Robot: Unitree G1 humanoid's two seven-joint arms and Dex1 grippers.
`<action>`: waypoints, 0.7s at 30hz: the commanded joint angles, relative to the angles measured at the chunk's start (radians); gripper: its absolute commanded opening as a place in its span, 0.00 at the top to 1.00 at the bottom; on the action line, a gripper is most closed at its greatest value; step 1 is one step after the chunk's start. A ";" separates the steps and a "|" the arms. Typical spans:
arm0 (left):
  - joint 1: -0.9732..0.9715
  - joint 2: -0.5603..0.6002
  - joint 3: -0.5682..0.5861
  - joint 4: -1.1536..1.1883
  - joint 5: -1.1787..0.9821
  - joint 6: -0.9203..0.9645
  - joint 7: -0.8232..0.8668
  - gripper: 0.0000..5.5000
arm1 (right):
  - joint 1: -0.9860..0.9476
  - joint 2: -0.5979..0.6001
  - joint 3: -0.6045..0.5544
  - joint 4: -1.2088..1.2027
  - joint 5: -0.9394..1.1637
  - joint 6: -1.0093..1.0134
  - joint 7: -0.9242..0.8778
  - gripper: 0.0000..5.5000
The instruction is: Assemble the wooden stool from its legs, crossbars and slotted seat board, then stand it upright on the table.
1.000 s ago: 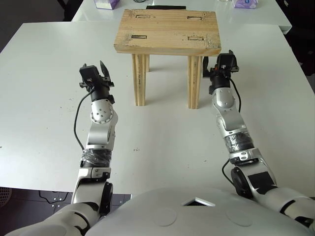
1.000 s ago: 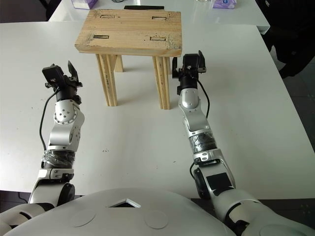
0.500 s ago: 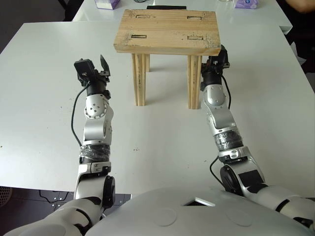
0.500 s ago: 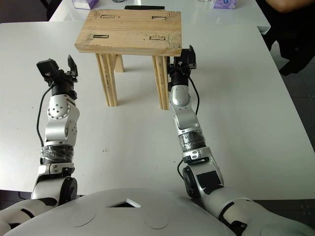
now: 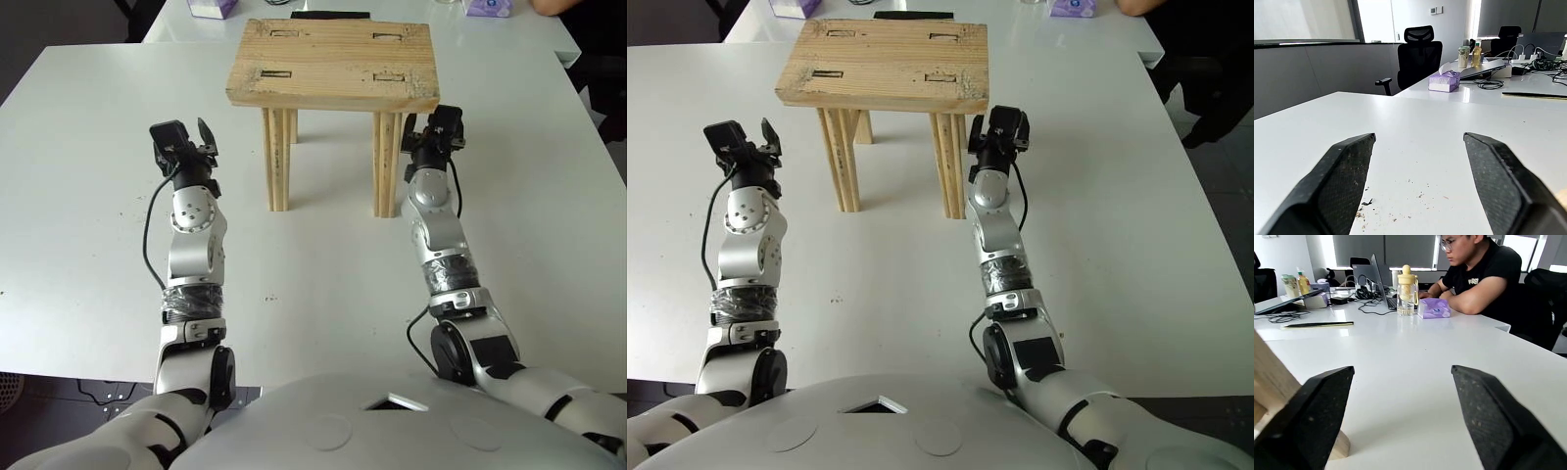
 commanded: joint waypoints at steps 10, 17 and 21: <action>-0.084 -0.117 0.007 0.119 0.126 -0.026 0.220 0.39 | -0.111 -0.015 0.022 0.168 -0.144 -0.150 -0.128 0.33; -0.009 -0.153 0.002 0.073 0.184 -0.120 0.282 0.39 | -0.160 -0.049 0.033 0.211 -0.169 -0.139 -0.091 0.33; -0.012 -0.145 -0.009 0.070 0.207 -0.120 0.275 0.39 | -0.165 -0.052 0.021 0.192 -0.162 -0.115 -0.089 0.33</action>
